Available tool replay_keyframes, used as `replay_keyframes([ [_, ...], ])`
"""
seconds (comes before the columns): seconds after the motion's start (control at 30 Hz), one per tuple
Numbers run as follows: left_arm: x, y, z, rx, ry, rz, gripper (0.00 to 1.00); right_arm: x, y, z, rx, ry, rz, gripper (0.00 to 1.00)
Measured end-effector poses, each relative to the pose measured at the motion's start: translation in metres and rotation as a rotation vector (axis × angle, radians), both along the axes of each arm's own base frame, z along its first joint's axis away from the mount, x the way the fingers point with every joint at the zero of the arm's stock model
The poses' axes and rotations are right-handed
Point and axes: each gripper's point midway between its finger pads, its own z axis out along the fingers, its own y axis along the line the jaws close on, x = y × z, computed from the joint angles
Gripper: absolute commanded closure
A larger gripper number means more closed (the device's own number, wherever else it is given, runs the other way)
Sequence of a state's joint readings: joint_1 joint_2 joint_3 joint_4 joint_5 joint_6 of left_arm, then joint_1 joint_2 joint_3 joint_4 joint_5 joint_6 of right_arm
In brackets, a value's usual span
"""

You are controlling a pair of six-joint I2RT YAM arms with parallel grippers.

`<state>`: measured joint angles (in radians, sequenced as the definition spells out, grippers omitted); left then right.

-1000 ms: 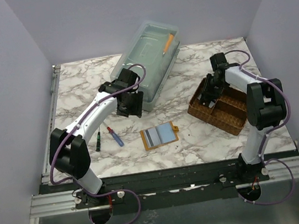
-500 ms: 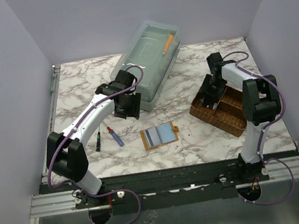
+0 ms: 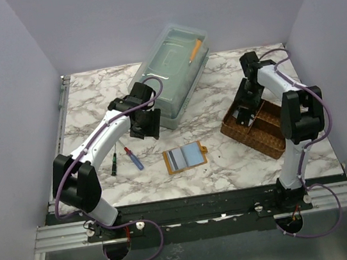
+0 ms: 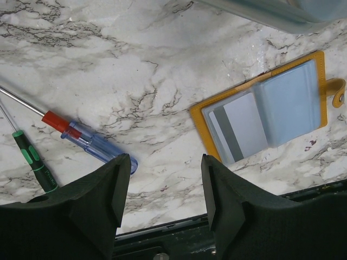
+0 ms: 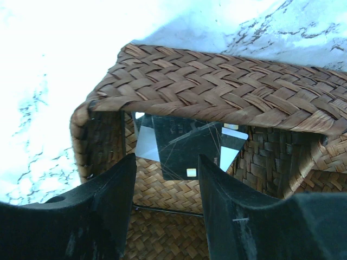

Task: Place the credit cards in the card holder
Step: Pick up the credit card from the storage box.

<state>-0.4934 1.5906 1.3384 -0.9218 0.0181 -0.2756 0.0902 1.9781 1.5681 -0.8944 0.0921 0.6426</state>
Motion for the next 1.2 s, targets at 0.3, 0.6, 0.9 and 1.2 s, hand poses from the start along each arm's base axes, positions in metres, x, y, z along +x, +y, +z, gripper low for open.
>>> replay_keyframes([
  [0.3,-0.001,0.004,0.002,-0.005,-0.006,0.01,0.39,-0.019,-0.003,-0.022,-0.015,0.093,0.014,0.39],
  [0.6,-0.001,0.005,0.002,-0.007,-0.005,0.012,0.39,-0.028,0.003,-0.031,0.013,0.121,0.023,0.33],
  [0.9,-0.001,0.005,0.003,-0.007,-0.006,0.013,0.39,-0.032,0.003,-0.038,0.016,0.117,0.016,0.66],
  [1.2,-0.001,0.005,0.003,-0.007,-0.006,0.013,0.39,-0.037,0.007,-0.037,0.018,0.133,0.05,0.83],
])
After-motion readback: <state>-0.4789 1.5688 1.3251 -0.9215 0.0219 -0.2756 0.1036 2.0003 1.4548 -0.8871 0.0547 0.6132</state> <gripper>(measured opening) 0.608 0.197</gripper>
